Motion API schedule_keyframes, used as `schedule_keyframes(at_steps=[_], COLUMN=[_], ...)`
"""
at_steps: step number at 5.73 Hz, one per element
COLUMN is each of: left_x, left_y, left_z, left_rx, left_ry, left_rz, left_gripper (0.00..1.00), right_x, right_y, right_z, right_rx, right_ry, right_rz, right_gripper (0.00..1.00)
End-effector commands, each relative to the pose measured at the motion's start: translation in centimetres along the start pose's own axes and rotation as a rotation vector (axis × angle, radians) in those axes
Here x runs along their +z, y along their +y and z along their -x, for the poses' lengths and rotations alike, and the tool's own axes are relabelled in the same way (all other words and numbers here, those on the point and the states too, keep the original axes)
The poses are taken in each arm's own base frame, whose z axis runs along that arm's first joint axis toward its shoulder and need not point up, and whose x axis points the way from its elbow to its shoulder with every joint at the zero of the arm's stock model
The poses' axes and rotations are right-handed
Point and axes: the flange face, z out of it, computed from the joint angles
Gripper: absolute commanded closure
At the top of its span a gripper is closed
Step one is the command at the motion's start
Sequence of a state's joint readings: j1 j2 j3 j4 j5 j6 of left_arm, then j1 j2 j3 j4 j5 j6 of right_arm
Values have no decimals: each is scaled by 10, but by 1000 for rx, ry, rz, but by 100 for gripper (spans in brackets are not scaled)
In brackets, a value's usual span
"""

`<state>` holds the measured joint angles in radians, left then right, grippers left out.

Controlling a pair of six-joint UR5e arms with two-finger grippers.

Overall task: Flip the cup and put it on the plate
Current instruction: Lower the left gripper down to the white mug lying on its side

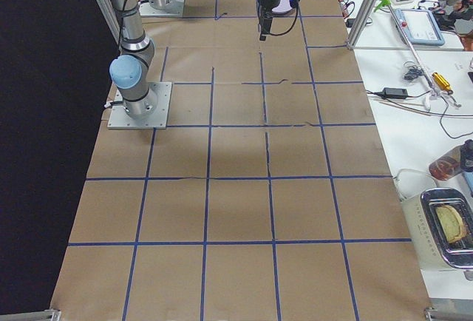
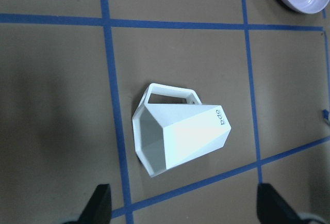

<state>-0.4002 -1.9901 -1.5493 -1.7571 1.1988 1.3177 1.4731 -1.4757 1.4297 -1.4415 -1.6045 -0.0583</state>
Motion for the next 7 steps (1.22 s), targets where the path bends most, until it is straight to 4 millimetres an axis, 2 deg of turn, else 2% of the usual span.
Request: schedule_keyframes(at_steps=[1, 2, 4, 6, 7], left_x=[33, 42, 77, 110, 120], left_y=[11, 16, 20, 27, 28], left_z=[41, 71, 102, 108, 110], left_rx=[-37, -42, -84, -149, -155], left_ry=[204, 281, 481, 626, 681], left_rz=[-44, -55, -74, -86, -110], left_gripper=[1, 1, 1, 1, 1], right_x=[0, 0, 0, 0, 0], right_y=[0, 0, 0, 0, 0], right_z=[0, 1, 1, 1, 1], right_rx=[1, -1, -1, -1, -1], right_ry=[0, 0, 0, 0, 0], right_rz=[0, 1, 0, 1, 1], right_gripper=[0, 0, 0, 0, 0])
